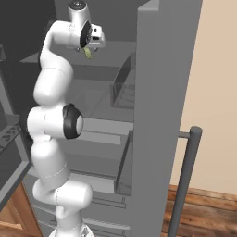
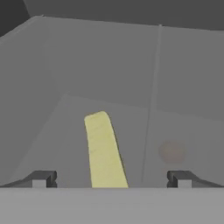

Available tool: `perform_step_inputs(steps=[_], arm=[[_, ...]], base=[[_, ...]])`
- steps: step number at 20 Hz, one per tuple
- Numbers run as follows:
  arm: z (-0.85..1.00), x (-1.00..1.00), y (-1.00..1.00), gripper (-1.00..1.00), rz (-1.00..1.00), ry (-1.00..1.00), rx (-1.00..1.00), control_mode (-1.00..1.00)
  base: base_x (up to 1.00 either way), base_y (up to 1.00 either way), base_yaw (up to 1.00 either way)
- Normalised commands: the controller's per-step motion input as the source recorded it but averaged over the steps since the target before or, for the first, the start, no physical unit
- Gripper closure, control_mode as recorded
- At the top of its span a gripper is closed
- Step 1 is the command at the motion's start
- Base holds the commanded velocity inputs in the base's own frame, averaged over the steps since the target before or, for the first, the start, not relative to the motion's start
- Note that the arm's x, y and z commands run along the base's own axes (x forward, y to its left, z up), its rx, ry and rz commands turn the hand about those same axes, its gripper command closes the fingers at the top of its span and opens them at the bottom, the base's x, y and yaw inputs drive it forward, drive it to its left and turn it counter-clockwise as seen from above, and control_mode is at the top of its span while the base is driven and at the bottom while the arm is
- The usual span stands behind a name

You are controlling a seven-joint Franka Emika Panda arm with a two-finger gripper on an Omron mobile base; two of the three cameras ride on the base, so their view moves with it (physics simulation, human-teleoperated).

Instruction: Retrieve the butter from the fridge and place it on a plate on the dining table. Then retrieve the butter knife by the fridge and place it near the plate.

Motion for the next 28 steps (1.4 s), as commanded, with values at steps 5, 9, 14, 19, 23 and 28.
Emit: perform_step_inputs(steps=[5,9,14,19,23,28], arm=[[-0.45,0.01,-0.05,-1.0,0.0,0.01,0.0,-1.0],[-0.4,0.0,-0.04,-1.0,0.02,0.04,0.0,-1.0],[-0.24,0.0,0.0,1.0,0.02,0.09,0.0,-1.0],[-0.07,0.0,0.0,1.0,0.01,0.05,0.0,-1.0],[0.0,0.0,0.02,1.0,-0.04,-0.02,0.0,-1.0],[0.0,0.19,0.0,1.0,-0.45,-0.22,0.0,-1.0]], base=[[0.0,0.0,0.0],[0.0,0.0,0.0],[0.0,0.0,0.0],[0.0,0.0,0.0],[0.0,0.0,0.0],[0.0,0.0,0.0]])
